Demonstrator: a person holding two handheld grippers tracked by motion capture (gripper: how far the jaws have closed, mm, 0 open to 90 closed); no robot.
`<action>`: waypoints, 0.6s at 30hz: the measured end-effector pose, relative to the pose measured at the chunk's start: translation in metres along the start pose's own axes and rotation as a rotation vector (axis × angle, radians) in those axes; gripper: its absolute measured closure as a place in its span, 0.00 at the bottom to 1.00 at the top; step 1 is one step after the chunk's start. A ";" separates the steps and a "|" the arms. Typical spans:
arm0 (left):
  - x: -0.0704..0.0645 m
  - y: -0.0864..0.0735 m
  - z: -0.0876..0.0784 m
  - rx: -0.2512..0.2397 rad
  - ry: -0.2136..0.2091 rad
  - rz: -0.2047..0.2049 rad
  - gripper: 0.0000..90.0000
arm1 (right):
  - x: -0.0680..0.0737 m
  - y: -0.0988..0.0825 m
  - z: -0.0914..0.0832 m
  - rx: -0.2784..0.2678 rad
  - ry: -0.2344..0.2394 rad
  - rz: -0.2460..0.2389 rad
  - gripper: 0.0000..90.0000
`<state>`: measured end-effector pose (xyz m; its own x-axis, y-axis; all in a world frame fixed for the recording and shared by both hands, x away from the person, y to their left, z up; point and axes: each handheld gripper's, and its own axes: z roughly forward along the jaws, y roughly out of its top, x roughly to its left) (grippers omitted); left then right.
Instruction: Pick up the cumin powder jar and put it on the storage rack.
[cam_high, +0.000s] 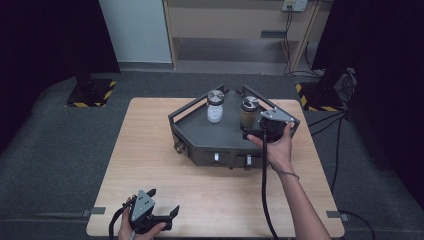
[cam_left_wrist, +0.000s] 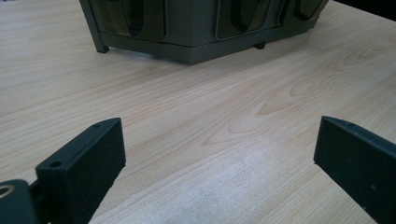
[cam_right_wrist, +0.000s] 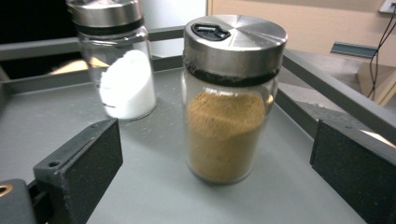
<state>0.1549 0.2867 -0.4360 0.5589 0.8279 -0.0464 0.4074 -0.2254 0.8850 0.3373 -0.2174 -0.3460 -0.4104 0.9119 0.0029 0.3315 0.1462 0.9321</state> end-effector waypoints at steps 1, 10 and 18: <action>0.000 0.000 0.000 -0.001 0.002 0.000 0.01 | -0.001 -0.003 -0.003 -0.009 0.004 0.011 0.03; -0.001 -0.001 0.000 0.000 0.021 -0.002 0.01 | -0.004 -0.028 -0.038 -0.082 0.025 0.067 0.03; -0.003 -0.001 -0.001 0.004 0.038 0.000 0.01 | -0.003 -0.045 -0.071 -0.121 0.047 0.064 0.03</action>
<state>0.1527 0.2849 -0.4360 0.5307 0.8471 -0.0289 0.4107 -0.2272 0.8830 0.2633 -0.2539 -0.3620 -0.4319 0.8985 0.0785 0.2551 0.0382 0.9662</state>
